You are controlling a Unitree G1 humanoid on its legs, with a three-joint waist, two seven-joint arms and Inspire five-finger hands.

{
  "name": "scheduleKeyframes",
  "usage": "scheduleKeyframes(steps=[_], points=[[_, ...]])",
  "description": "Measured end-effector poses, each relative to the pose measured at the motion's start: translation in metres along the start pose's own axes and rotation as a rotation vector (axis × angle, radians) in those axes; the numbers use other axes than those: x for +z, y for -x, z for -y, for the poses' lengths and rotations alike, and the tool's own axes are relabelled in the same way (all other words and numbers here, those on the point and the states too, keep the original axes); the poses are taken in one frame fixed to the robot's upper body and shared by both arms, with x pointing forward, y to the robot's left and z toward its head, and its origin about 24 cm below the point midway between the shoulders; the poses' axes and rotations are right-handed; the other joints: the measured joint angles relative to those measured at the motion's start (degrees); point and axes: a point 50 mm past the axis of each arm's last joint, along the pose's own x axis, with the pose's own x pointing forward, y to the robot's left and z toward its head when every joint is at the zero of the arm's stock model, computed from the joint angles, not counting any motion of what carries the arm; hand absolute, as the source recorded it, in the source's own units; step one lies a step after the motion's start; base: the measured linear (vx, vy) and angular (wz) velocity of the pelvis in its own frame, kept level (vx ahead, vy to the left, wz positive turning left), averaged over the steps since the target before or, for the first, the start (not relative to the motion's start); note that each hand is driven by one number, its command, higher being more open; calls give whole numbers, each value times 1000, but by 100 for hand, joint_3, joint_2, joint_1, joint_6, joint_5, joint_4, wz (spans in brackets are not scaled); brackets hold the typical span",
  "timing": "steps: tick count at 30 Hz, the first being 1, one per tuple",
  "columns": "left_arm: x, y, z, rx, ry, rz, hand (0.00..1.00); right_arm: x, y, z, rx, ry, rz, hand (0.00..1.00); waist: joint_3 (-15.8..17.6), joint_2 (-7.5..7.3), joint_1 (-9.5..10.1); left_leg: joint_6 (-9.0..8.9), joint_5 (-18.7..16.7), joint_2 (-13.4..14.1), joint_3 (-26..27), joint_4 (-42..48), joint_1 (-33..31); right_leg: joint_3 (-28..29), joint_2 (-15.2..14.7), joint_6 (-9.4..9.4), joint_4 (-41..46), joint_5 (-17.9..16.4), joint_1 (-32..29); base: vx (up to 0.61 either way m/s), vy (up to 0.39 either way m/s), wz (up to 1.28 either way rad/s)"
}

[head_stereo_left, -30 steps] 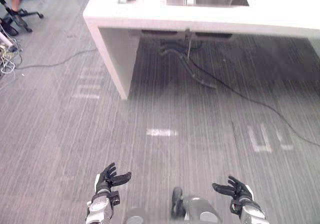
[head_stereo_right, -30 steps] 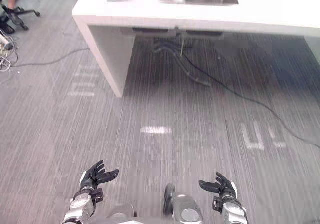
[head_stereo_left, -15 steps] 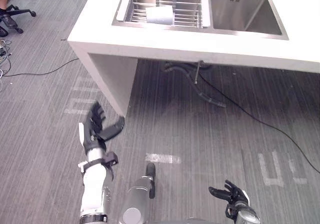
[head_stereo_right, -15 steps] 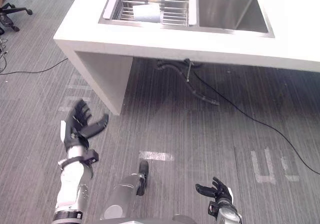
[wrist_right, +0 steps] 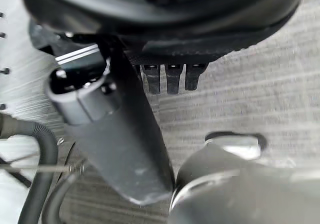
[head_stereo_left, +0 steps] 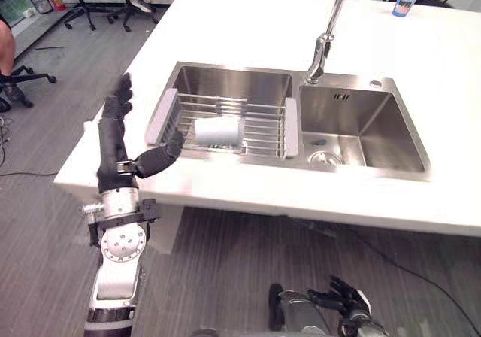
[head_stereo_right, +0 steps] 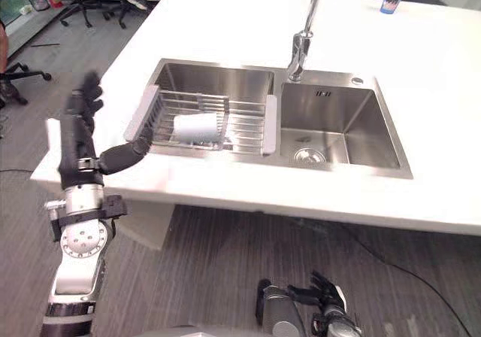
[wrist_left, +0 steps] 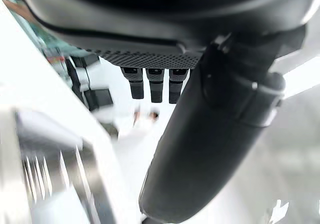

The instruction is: Walk over to the sink, pick up the cup, carry it to the dishwasher, place the cup inside the dishwasher, then close the dishwasher door

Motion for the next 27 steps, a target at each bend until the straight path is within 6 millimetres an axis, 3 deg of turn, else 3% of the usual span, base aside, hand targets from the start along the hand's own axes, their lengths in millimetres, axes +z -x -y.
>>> scheduleKeyframes(steps=[1, 2, 4, 5, 7, 8, 9, 10, 11, 14, 18, 23, 27], points=[[5, -4, 9, -56, 2, 27, 90, -3, 3, 2, 4, 8, -2, 90, 31, 32, 11, -82, 168, 133, -10, 980, -379, -84, 93, -43, -260, -27, 368, 424, -219, 27], [11, -7, 16, -142, -25, 67, 90, -5, 6, 1, 18, 27, 8, 90, 28, 38, 57, -31, 63, 360, 189, 2168, -880, -108, 230, -67, -677, -31, 921, 329, -163, 13], [17, -9, 17, -205, -66, 108, 90, 1, 7, 2, 25, 37, 44, 90, 11, 24, 46, 63, -55, 501, 510, 2370, -1235, -91, 231, -69, -986, -33, 1248, 327, -106, -11], [23, -12, 18, -249, -94, 148, 90, 5, 7, 3, 23, 39, 66, 90, -11, -17, 83, 185, -118, 528, 731, 1943, -1484, -30, 180, -62, -1145, -31, 1373, 364, -75, -15], [31, -19, 21, -305, -117, 201, 90, 6, 6, 5, 20, 45, 66, 90, -21, -7, 137, 249, -142, 457, 811, 943, -1670, -7, 99, -41, -1283, -25, 1515, 251, 43, -8], [34, -21, 23, -335, -133, 223, 90, 4, 7, 5, 24, 46, 55, 90, -24, -3, 161, 277, 99, 323, 794, 34, -1685, 1, 55, 6, -1314, -34, 1574, 221, 93, -2], [35, -22, 24, -350, -142, 231, 90, 2, 7, 6, 24, 47, 47, 90, -44, 31, 160, 311, 556, 251, 730, -484, -1646, 3, 70, 67, -1313, -69, 1587, 222, 132, -4], [34, -22, 25, -380, -168, 240, 90, -3, 7, 7, 26, 47, 24, 90, -124, 137, 162, 166, 1178, 216, 644, -1045, -1618, 55, 144, 264, -1312, -197, 1602, 223, 121, 9], [30, -22, 26, -415, -185, 222, 90, -9, 7, 0, 38, 33, -1, 90, -113, 15, 132, 177, 1218, 80, 626, -1308, -1500, 69, 37, 270, -1302, -210, 1590, 210, 121, 11], [8, -17, 29, -524, -257, 123, 90, -20, 9, -7, 54, 17, -41, 90, -92, -133, 145, 249, 1281, -128, 670, -1611, -1334, 161, -145, 275, -1340, -215, 1626, 141, 114, 13], [-13, -8, 25, -624, -326, 24, 90, -21, 8, -8, 60, 28, -49, 90, -100, -156, 124, 303, 1516, -282, 730, -2201, -944, 296, -256, 291, -1578, -205, 1817, 43, 29, 4], [-33, -3, 15, -688, -422, -64, 90, -18, 5, -10, 72, 59, -55, 90, -103, -156, 28, 217, 1979, -240, 696, -2942, -764, 258, -174, 394, -1728, -142, 1741, -44, -38, 2], [-38, -1, 11, -732, -465, -85, 90, -22, 7, -5, 71, 99, -71, 90, -103, -156, -20, 208, 2112, -229, 719, -3207, -645, 272, -148, 405, -1743, -126, 1730, -31, -26, -1]])
